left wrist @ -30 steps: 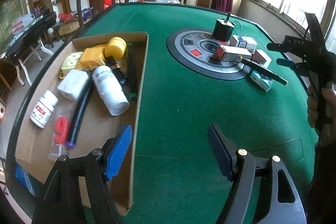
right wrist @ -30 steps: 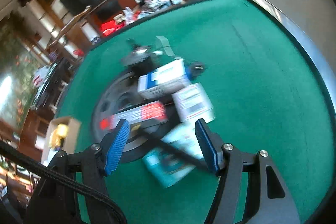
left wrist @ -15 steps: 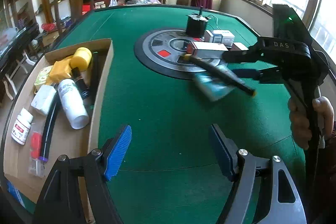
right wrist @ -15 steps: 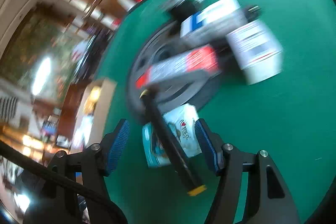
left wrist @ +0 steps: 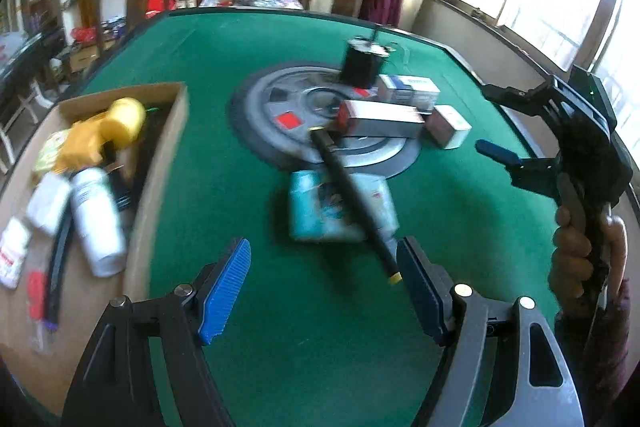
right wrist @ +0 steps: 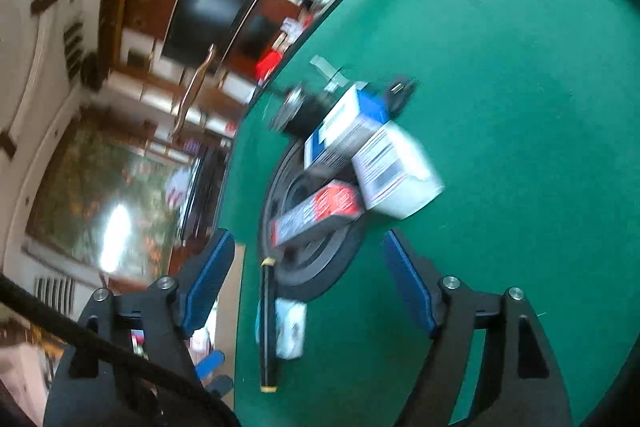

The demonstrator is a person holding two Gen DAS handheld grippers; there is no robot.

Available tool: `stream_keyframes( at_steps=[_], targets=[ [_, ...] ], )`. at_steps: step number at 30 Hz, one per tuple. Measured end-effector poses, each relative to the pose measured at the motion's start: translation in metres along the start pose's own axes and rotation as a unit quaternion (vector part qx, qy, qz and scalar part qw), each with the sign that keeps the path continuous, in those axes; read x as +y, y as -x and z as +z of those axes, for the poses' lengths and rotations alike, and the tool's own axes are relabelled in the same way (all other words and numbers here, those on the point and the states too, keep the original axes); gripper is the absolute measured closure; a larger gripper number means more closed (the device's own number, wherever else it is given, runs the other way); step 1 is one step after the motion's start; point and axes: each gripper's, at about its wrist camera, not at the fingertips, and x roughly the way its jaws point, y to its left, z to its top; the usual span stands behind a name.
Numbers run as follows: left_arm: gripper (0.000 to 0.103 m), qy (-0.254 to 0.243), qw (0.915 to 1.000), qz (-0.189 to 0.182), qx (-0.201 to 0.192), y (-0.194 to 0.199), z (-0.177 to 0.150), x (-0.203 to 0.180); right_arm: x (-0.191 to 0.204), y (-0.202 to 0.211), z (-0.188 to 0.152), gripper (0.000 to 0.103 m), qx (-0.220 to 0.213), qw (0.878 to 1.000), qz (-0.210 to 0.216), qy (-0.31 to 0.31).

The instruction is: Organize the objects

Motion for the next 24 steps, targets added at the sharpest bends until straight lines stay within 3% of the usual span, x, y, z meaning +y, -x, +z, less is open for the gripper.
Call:
stream_keyframes(
  at_steps=[10,11,13,16,21,24],
  targets=[
    [0.035,-0.054,0.9966,0.063,0.002,-0.047,0.02,-0.038,0.018,-0.009,-0.004,0.026,0.004,0.998,-0.048,0.043],
    [0.039,-0.059,0.9967,0.055,0.008,-0.05,0.019,-0.039,0.019,-0.009,-0.004,0.026,0.005,0.998,-0.049,0.046],
    [0.074,-0.074,0.9962,0.045,0.015,-0.053,0.014,-0.042,0.022,-0.01,-0.005,0.026,0.006,0.997,-0.055,0.055],
    [0.092,-0.088,0.9957,0.028,0.011,-0.049,0.009,-0.042,0.029,-0.013,-0.008,0.026,0.007,0.995,-0.066,0.074],
    [0.092,-0.057,0.9981,-0.014,0.017,-0.031,-0.001,-0.021,0.044,-0.027,-0.019,0.026,0.03,0.989,-0.08,0.119],
    [0.091,-0.049,0.9985,-0.018,0.019,-0.014,-0.014,-0.004,0.054,-0.043,-0.03,0.026,0.056,0.984,-0.084,0.147]
  ],
)
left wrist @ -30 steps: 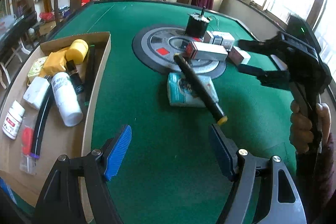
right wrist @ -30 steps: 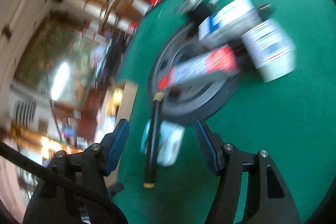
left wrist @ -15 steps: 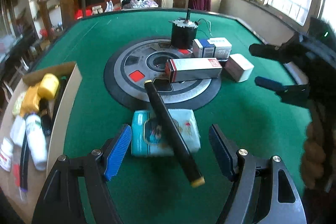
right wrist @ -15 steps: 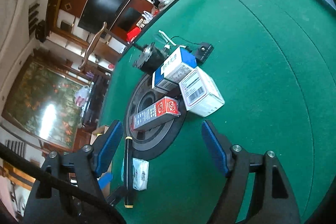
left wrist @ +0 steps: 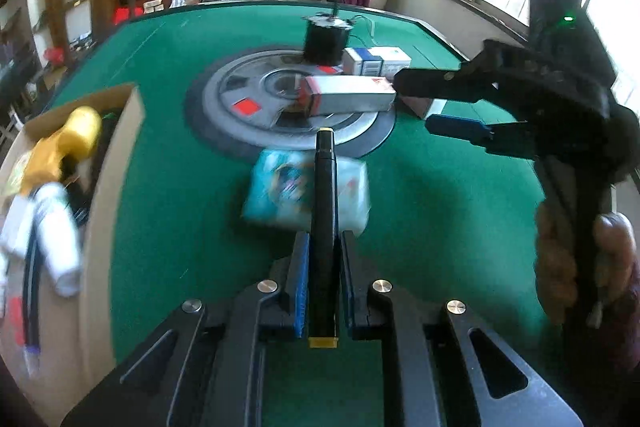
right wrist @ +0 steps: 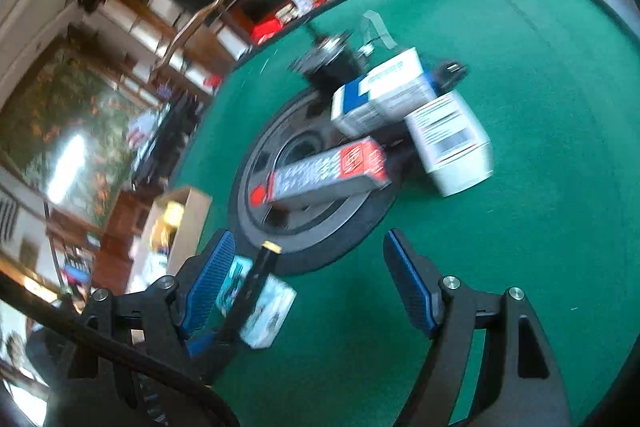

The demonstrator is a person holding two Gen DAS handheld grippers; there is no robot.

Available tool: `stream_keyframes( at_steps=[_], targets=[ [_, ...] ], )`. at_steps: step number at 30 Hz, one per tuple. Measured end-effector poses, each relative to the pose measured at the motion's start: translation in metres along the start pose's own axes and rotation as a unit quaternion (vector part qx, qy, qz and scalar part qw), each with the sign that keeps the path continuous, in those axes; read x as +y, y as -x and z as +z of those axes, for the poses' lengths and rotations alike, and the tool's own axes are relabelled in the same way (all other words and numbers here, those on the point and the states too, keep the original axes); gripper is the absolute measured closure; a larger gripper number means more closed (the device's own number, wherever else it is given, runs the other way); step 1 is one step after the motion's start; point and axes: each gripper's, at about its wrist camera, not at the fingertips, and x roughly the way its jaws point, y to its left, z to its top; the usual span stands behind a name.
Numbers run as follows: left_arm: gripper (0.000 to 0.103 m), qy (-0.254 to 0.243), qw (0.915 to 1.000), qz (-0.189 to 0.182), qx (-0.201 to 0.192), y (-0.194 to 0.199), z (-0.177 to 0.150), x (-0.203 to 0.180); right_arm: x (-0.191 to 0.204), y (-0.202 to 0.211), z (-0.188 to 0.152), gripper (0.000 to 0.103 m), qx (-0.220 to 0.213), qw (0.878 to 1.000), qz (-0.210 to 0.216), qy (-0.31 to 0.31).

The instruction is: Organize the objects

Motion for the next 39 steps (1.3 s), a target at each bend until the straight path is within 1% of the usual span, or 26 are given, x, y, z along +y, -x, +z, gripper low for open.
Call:
stream_keyframes(
  at_steps=[2,5,7,9,10,11,12,13,14,15,17,18,19,20,21,25,27,29,33,34,37,39],
  targets=[
    [0.091,0.006,1.0,0.0,0.005,0.008,-0.011,0.01,0.005,-0.009,-0.004,0.026,0.014,1.0,-0.003,0.014],
    [0.091,0.002,0.9997,0.016,0.017,0.013,-0.025,0.019,0.012,-0.02,-0.013,0.026,0.033,0.999,-0.009,0.034],
    [0.09,0.004,0.9998,0.013,0.017,0.011,-0.027,0.02,0.016,-0.025,-0.015,0.026,0.041,0.998,-0.014,0.045],
    [0.088,0.005,0.9995,0.019,0.026,0.002,-0.025,0.018,0.018,-0.028,-0.019,0.026,0.046,0.998,-0.016,0.051],
    [0.082,0.004,0.9993,0.021,0.029,-0.002,-0.023,0.018,0.018,-0.029,-0.021,0.026,0.048,0.997,-0.021,0.054],
    [0.077,-0.002,0.9995,0.025,0.021,-0.004,-0.021,0.015,0.02,-0.031,-0.022,0.026,0.048,0.997,-0.024,0.055],
    [0.061,-0.01,0.9992,0.033,0.018,-0.007,-0.018,0.01,0.02,-0.033,-0.023,0.027,0.05,0.997,-0.027,0.056],
    [0.055,-0.014,0.9991,0.035,0.02,-0.012,-0.015,0.006,0.02,-0.034,-0.024,0.026,0.052,0.997,-0.029,0.058],
    [0.051,-0.015,0.9992,0.034,0.017,-0.014,-0.013,0.005,0.021,-0.033,-0.024,0.027,0.05,0.997,-0.031,0.06],
    [0.051,-0.017,0.9991,0.036,0.011,-0.017,-0.011,0.002,0.02,-0.033,-0.024,0.027,0.049,0.996,-0.032,0.061],
    [0.052,-0.029,0.9983,0.05,-0.001,-0.023,-0.008,-0.003,0.022,-0.032,-0.024,0.027,0.049,0.996,-0.032,0.061],
    [0.053,-0.033,0.9981,0.052,-0.006,-0.024,-0.008,-0.004,0.022,-0.032,-0.024,0.027,0.049,0.996,-0.032,0.062],
    [0.069,-0.034,0.9982,0.049,-0.008,-0.024,-0.008,-0.005,0.022,-0.032,-0.024,0.027,0.05,0.996,-0.034,0.065],
    [0.081,-0.033,0.9986,0.039,-0.01,-0.022,-0.008,-0.004,0.024,-0.032,-0.025,0.027,0.05,0.996,-0.036,0.068],
    [0.091,-0.03,0.999,0.033,-0.007,-0.023,-0.008,-0.001,0.025,-0.031,-0.025,0.027,0.049,0.995,-0.038,0.072],
    [0.092,0.001,0.9999,0.014,-0.007,-0.013,-0.012,0.014,0.035,-0.033,-0.028,0.027,0.049,0.993,-0.043,0.096],
    [0.092,0.019,0.9998,0.001,-0.007,-0.006,-0.015,0.024,0.043,-0.035,-0.032,0.026,0.049,0.991,-0.05,0.114],
    [0.092,0.028,0.9995,-0.003,-0.013,0.006,-0.02,0.032,0.05,-0.038,-0.037,0.027,0.048,0.988,-0.063,0.136],
    [0.092,0.047,0.9985,-0.016,-0.022,0.03,-0.029,0.048,0.071,-0.041,-0.046,0.027,0.037,0.975,-0.101,0.195],
    [0.091,0.05,0.9983,-0.018,-0.025,0.036,-0.029,0.051,0.079,-0.043,-0.047,0.027,0.033,0.97,-0.113,0.212],
    [0.091,0.056,0.9975,-0.017,-0.04,0.058,-0.031,0.066,0.091,-0.056,-0.05,0.027,0.047,0.959,-0.133,0.247],
    [0.091,0.065,0.9963,-0.016,-0.054,0.072,-0.033,0.076,0.097,-0.069,-0.053,0.027,0.066,0.952,-0.143,0.262]
  ],
)
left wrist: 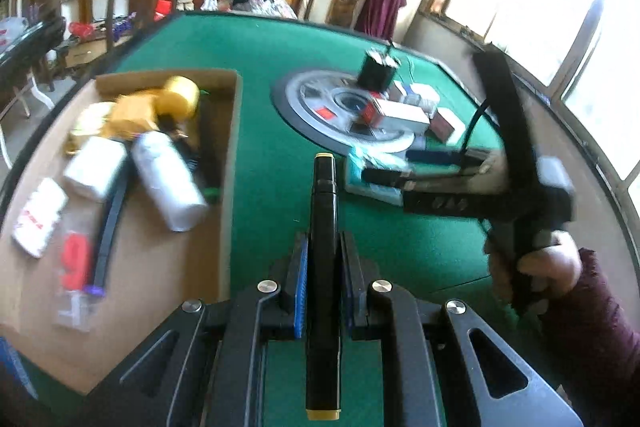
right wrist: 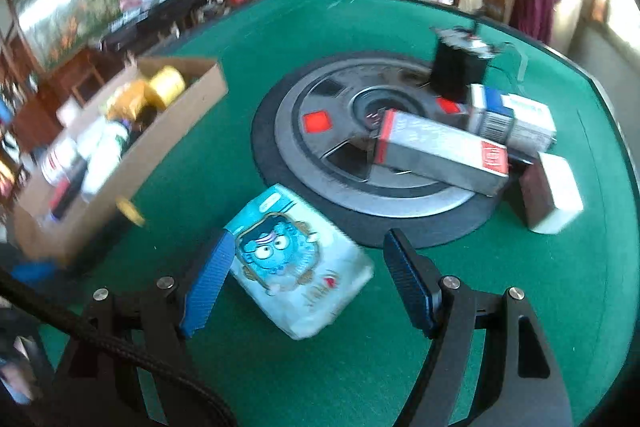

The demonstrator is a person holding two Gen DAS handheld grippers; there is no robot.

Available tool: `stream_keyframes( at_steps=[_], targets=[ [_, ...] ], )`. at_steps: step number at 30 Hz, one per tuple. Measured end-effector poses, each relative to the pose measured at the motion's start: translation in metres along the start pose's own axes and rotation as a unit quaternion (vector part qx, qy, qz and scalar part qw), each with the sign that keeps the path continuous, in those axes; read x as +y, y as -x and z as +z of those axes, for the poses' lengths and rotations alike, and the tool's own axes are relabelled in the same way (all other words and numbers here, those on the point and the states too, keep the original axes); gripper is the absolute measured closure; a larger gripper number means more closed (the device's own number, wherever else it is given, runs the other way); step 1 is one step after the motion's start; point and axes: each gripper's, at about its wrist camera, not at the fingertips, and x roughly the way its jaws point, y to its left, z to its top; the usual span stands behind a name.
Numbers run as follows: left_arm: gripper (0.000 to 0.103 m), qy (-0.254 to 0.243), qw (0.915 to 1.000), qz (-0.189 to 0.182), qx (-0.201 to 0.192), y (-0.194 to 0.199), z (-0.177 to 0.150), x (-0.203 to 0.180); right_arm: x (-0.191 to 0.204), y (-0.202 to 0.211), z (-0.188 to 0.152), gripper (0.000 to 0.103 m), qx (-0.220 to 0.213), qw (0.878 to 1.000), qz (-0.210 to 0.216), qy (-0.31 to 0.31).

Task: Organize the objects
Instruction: 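Grasp the blue cartoon tissue packet with the right gripper while the left holds the marker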

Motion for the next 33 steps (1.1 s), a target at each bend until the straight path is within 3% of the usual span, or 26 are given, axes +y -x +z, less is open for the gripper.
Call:
stream_keyframes(
  at_steps=[2,7,10,12,15,20,24,25,29,31,32,33],
  targets=[
    [0.091,0.007,0.9999,0.005,-0.009,0.01,0.0,0.01,0.006,-0.01,0.001,0.027,0.019,1.0,-0.005,0.007],
    [0.091,0.041,0.9988,0.022,-0.015,0.02,-0.005,0.046,0.009,-0.014,0.001,0.028,0.02,1.0,-0.006,-0.017],
    [0.091,0.064,0.9974,0.03,-0.016,0.023,-0.012,0.067,0.014,-0.009,-0.003,0.041,0.026,0.999,0.009,-0.028],
    [0.091,0.077,0.9963,0.034,-0.018,0.023,-0.016,0.078,0.015,-0.006,-0.005,0.056,0.033,0.998,0.023,-0.041],
    [0.091,0.095,0.9945,0.037,-0.025,0.029,-0.022,0.092,0.018,-0.001,-0.009,0.067,0.042,0.996,0.047,-0.067],
    [0.091,0.108,0.9927,0.037,-0.037,0.038,-0.029,0.106,0.034,0.004,-0.011,0.063,0.033,0.998,0.02,-0.049],
    [0.091,0.108,0.9926,0.031,-0.045,0.042,-0.032,0.108,0.043,0.003,-0.001,0.03,0.03,0.998,0.006,-0.052],
    [0.091,0.106,0.9928,0.03,-0.046,0.044,-0.033,0.109,0.046,0.0,0.001,0.029,0.034,0.998,0.007,-0.051],
    [0.091,0.106,0.993,0.025,-0.047,0.045,-0.036,0.109,0.062,-0.021,0.006,0.027,0.066,0.997,-0.014,-0.024],
    [0.091,0.105,0.9931,0.026,-0.047,0.046,-0.037,0.109,0.073,-0.023,0.002,0.028,0.057,0.997,-0.045,0.0],
    [0.091,0.103,0.9932,0.028,-0.047,0.046,-0.037,0.11,0.076,-0.022,0.0,0.033,0.052,0.997,-0.056,0.002],
    [0.091,0.103,0.9932,0.03,-0.046,0.046,-0.037,0.111,0.077,-0.02,-0.002,0.048,0.049,0.997,-0.056,-0.002]
  ],
)
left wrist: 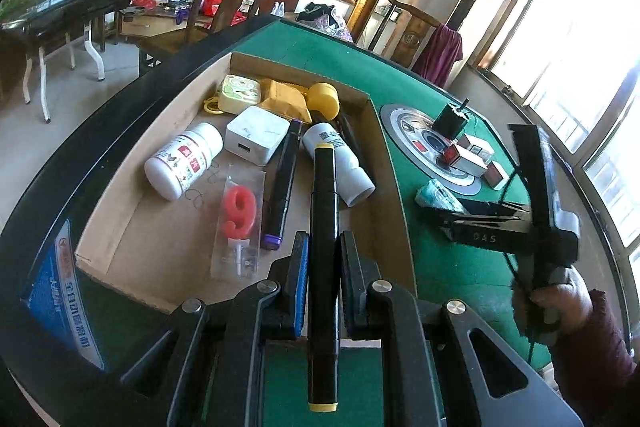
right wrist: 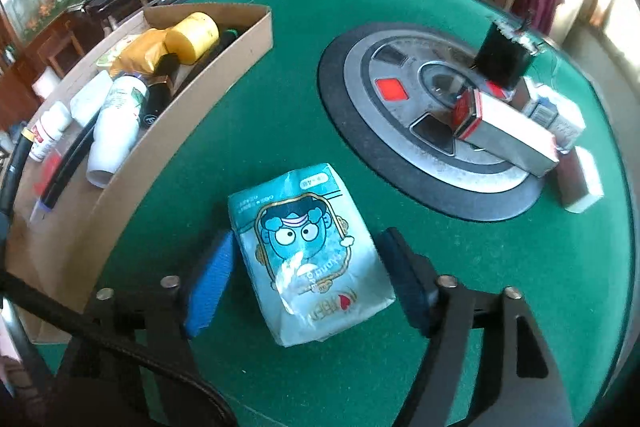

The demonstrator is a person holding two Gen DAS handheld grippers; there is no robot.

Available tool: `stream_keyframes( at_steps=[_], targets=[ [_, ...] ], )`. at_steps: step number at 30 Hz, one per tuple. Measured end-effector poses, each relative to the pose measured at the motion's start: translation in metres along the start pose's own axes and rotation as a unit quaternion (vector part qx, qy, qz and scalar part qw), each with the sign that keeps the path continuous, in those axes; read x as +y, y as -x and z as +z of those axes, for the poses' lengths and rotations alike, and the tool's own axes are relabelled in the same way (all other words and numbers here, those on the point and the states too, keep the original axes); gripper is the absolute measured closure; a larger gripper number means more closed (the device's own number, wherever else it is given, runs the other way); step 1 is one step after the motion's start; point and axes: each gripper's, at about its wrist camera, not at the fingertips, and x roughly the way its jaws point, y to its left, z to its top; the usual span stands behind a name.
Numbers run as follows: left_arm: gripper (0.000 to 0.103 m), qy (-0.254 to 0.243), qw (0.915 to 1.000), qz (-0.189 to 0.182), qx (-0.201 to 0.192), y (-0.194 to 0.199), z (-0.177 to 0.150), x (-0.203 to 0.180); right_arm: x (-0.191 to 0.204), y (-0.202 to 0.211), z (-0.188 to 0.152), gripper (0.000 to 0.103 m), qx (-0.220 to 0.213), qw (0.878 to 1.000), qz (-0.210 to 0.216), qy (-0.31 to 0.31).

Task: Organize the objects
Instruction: 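Grasp the blue cartoon tissue packet with the right gripper while the left holds the marker, then carry the black marker and tissue packet into the cardboard tray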

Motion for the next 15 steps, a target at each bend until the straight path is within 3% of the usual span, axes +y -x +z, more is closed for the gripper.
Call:
stream_keyframes(
  at_steps=[1,9,15],
  targets=[
    [0.091,0.001,1.0,0.001,0.001,0.0,0.0,0.001,0.001,0.003,-0.001,0.055,0.0,1.0,-0.001,-0.005],
    [0.091,0.006,0.9994,0.016,0.032,-0.022,0.011,0.009,-0.007,0.031,0.0,0.057,-0.019,0.998,0.04,-0.047],
    [0.091,0.021,0.9974,0.015,0.067,-0.049,0.021,0.012,0.018,0.061,0.02,0.056,-0.033,0.991,0.117,-0.052]
  ],
)
